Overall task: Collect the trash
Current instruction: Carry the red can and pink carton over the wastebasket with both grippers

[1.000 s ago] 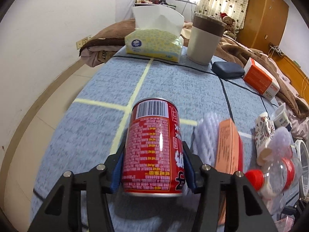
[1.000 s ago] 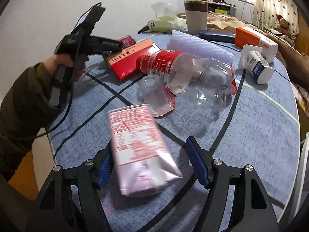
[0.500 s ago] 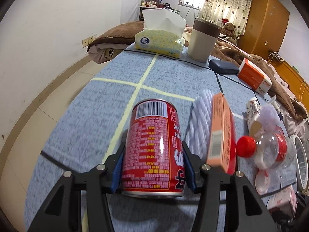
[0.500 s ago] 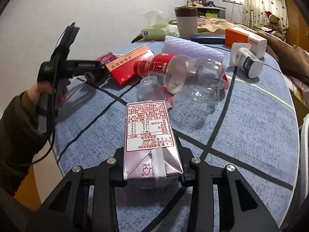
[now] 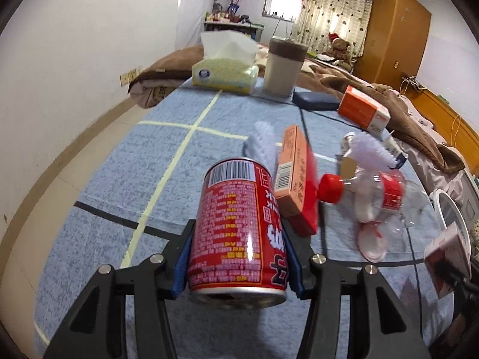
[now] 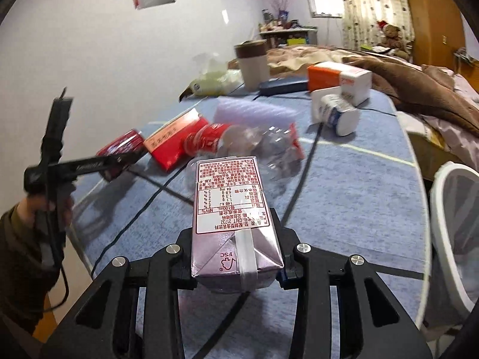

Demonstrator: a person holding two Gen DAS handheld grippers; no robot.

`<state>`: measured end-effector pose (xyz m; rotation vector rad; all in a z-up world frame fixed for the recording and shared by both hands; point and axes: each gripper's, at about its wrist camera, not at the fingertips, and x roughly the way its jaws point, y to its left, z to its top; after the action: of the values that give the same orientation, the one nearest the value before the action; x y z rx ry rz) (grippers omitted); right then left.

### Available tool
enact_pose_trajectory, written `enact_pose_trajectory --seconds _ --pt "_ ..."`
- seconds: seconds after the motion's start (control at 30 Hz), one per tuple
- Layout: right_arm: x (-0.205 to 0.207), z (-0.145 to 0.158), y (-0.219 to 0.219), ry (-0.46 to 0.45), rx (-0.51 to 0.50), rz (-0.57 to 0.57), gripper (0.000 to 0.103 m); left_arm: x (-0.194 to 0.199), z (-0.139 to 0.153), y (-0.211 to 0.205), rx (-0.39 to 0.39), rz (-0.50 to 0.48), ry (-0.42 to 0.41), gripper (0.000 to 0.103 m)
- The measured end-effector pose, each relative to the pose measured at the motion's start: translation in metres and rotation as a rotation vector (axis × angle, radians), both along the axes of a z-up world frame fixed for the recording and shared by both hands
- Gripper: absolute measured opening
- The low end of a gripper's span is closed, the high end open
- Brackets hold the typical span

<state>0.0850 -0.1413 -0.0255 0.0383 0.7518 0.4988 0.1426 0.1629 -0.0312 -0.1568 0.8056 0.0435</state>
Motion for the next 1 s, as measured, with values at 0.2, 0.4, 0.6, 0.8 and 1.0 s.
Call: enact_pose_trajectory --seconds 0.2,0.4,0.6,0.8,1.0 --pt "-0.004 0.009 -0.015 -0.036 0.027 -0.050 0.038 -0.013 0.008 -0.011 -0.002 -0.009 -0.018 0.054" --pt "-0.008 0.018 -0.033 -0.065 0.049 -0.094 0.038 -0.031 0.028 -0.034 0.007 -0.048 -0.075 0.054" --pt "-0.013 0.026 -0.054 -0.097 0.064 -0.155 0.038 -0.040 0.048 -0.071 0.015 -0.134 -0.124 0.054" --pt "-0.022 0.035 -0.082 -0.138 0.056 -0.239 0.038 -0.041 0.056 -0.110 0.013 -0.209 -0.135 0.054" --pt "-0.028 0.043 -0.115 -0.166 0.054 -0.329 0.038 -0.041 0.064 -0.154 0.008 -0.295 -0.159 0.054"
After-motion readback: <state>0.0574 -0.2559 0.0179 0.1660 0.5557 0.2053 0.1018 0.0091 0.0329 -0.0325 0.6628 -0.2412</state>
